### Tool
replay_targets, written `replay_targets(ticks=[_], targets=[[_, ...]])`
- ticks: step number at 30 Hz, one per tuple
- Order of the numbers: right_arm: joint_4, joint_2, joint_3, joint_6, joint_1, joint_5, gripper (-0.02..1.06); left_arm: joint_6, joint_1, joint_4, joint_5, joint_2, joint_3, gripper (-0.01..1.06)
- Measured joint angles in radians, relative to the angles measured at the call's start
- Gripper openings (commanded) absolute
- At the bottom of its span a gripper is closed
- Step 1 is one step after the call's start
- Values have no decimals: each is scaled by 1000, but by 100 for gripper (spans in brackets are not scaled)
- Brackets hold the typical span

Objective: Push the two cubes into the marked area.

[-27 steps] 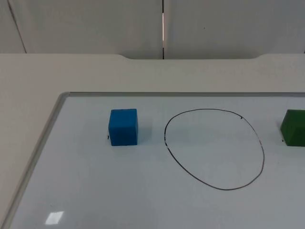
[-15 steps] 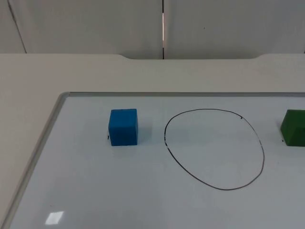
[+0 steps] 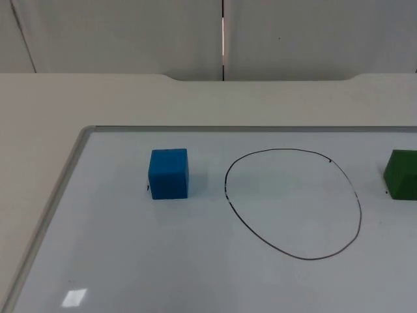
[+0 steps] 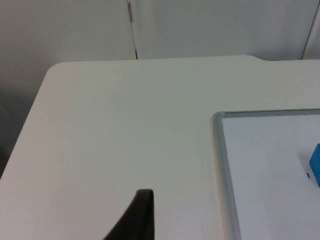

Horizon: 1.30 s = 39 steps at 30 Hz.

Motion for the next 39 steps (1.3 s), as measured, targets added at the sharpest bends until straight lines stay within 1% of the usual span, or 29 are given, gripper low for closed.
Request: replay_targets(ticks=[1, 5, 9, 15, 21, 22, 25, 27, 28, 29, 30, 31, 32, 33, 34, 35, 36, 37, 38, 39], targets=[[0, 0, 0, 0, 0, 0, 105, 0, 0, 0, 0, 0, 0, 105], [0, 0, 0, 0, 0, 0, 105, 0, 0, -6, -50, 78, 0, 105], [0, 0, 0, 0, 0, 0, 105, 0, 0, -11, -80, 145, 0, 105], [0, 0, 0, 0, 0, 0, 105, 15, 0, -68, -134, 290, 0, 105], [2, 0, 0, 0, 0, 0, 105, 29, 0, -116, -151, 455, 0, 105], [2, 0, 0, 0, 0, 0, 105, 29, 0, -116, -151, 455, 0, 105], [2, 0, 0, 0, 0, 0, 105, 48, 0, -179, -151, 560, 0, 104], [2, 0, 0, 0, 0, 0, 105, 99, 0, -254, -148, 606, 0, 102], [2, 0, 0, 0, 0, 0, 105, 99, 0, -254, -148, 606, 0, 100], [2, 0, 0, 0, 0, 0, 105, 146, 0, -316, -143, 645, 0, 100], [2, 0, 0, 0, 0, 0, 105, 188, 0, -374, -139, 662, 0, 96], [2, 0, 0, 0, 0, 0, 105, 215, 0, -414, -139, 681, 0, 89], [2, 0, 0, 0, 0, 0, 105, 215, 0, -414, -139, 681, 0, 84], [2, 0, 0, 0, 0, 0, 105, 240, 0, -452, -136, 696, 0, 84], [2, 0, 0, 0, 0, 0, 105, 268, 0, -493, -136, 715, 0, 78], [2, 0, 0, 0, 0, 0, 105, 292, 0, -529, -134, 729, 0, 65], [2, 0, 0, 0, 0, 0, 105, 317, 0, -561, -134, 744, 0, 55], [2, 0, 0, 0, 0, 0, 105, 317, 0, -561, -134, 744, 0, 44], [2, 0, 0, 0, 0, 0, 105, 339, 0, -588, -132, 757, 0, 44], [2, 0, 0, 0, 0, 0, 105, 369, 0, -621, -130, 767, 0, 35]])
